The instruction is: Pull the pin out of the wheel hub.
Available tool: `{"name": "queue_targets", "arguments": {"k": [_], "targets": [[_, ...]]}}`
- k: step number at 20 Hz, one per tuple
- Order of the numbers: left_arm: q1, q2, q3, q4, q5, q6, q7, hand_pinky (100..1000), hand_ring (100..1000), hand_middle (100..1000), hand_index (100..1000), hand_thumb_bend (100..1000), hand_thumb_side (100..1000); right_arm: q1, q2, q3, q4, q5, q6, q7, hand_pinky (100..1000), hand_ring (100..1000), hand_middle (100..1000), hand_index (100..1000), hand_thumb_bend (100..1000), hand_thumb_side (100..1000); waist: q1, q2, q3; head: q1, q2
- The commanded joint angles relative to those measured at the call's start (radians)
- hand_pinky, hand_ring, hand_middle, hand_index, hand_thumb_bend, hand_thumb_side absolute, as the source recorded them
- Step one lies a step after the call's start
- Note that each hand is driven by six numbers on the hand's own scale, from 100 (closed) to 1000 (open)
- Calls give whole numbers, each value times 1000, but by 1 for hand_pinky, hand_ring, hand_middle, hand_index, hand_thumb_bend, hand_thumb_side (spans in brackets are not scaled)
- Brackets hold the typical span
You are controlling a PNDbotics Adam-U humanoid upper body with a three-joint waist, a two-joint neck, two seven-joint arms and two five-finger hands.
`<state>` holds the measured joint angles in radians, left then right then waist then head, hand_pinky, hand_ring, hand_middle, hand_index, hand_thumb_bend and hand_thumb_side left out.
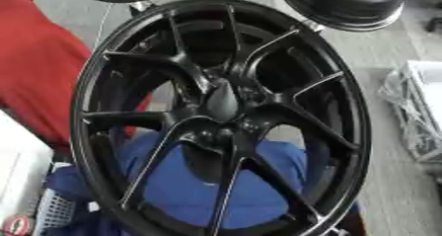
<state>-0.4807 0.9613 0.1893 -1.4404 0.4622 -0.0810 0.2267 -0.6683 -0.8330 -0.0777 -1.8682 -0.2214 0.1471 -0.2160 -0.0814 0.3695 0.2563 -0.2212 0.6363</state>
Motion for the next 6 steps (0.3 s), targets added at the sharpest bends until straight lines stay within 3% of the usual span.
{"name": "queue_targets", "arguments": {"k": [1,6], "targets": [[6,-6,14,-91,41,-5,94,738,817,786,803,372,794,-14,-39,-18,-17,6,0,-12,861,740,668,722,100,646,2,-23,2,3,-20],[48,-49,18,-201,39,10,164,736,815,783,799,393,775,-14,-40,-21,-21,7,1,-26,862,741,669,723,100,652,-4,-19,3,0,-16]]}}
